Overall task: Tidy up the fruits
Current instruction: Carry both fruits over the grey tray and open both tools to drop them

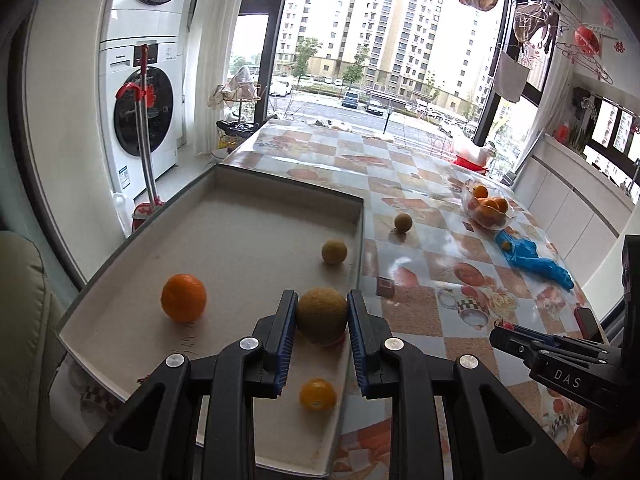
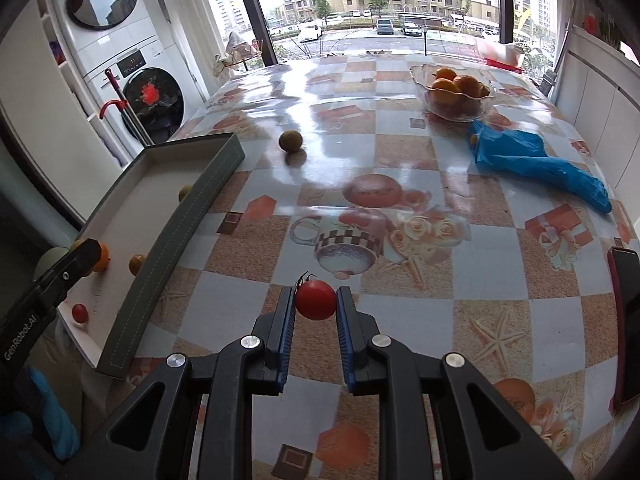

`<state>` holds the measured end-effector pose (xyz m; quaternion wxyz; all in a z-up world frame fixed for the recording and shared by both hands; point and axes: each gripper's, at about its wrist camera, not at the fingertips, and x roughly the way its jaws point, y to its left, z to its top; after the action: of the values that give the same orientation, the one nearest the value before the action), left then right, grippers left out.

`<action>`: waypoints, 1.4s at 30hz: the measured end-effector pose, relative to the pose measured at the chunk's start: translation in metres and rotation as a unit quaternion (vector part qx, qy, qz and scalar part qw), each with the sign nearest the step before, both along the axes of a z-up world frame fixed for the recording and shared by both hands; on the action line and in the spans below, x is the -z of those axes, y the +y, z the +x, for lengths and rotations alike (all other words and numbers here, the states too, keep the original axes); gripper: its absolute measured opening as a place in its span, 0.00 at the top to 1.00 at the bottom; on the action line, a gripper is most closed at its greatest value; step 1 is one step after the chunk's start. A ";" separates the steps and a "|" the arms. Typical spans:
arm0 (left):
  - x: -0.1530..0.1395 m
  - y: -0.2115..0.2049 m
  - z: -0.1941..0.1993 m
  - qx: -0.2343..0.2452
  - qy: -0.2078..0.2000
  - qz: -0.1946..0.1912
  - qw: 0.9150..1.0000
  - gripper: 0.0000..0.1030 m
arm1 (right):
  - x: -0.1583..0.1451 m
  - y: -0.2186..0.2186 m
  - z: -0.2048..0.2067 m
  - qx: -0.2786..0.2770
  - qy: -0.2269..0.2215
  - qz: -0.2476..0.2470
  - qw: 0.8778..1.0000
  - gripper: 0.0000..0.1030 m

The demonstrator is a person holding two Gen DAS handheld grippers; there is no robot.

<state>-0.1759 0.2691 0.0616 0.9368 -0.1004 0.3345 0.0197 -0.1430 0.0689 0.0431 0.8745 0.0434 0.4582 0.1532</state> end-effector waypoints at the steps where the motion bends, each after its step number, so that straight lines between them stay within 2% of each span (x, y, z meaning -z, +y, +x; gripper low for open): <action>1: 0.002 0.008 0.000 -0.009 0.002 0.002 1.000 0.74 | -0.002 0.012 0.001 -0.012 0.002 0.007 1.000 0.78; 7: 0.021 0.043 0.002 -0.047 0.030 0.015 0.998 0.74 | -0.006 0.081 0.005 -0.088 0.011 0.024 0.996 0.78; 15: 0.036 0.063 0.006 -0.069 0.057 0.010 0.996 0.74 | 0.011 0.149 0.014 -0.158 0.030 -0.007 0.987 0.77; 20: 0.044 0.067 0.007 -0.070 0.066 0.006 0.995 0.74 | 0.012 0.154 0.009 -0.172 0.022 -0.033 0.984 0.77; 26: 0.048 0.069 0.010 -0.072 0.068 0.003 0.995 0.74 | 0.001 0.155 0.017 -0.171 0.010 -0.034 0.985 0.77; 37: 0.047 0.068 0.011 -0.065 0.072 -0.001 0.995 0.74 | 0.000 0.168 0.025 -0.170 0.014 -0.043 0.984 0.77; 39: 0.047 0.068 0.012 -0.062 0.074 0.001 0.995 0.74 | 0.001 0.170 0.026 -0.176 0.024 -0.039 0.983 0.70; 40: 0.048 0.067 0.012 -0.061 0.078 0.005 0.995 0.68 | 0.000 0.170 0.026 -0.175 0.025 -0.036 0.984 0.53; 41: 0.048 0.064 0.013 -0.057 0.078 0.011 0.995 0.57 | -0.002 0.168 0.026 -0.171 0.021 -0.032 0.985 0.27; 42: 0.045 0.061 0.012 -0.052 0.070 0.021 0.996 0.27 | -0.005 0.163 0.024 -0.168 0.011 -0.021 0.985 0.19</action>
<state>-0.1637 0.3302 0.0167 0.9106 -0.0963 0.3932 0.0825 -0.1192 0.2324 0.0484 0.8317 -0.0510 0.4718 0.2881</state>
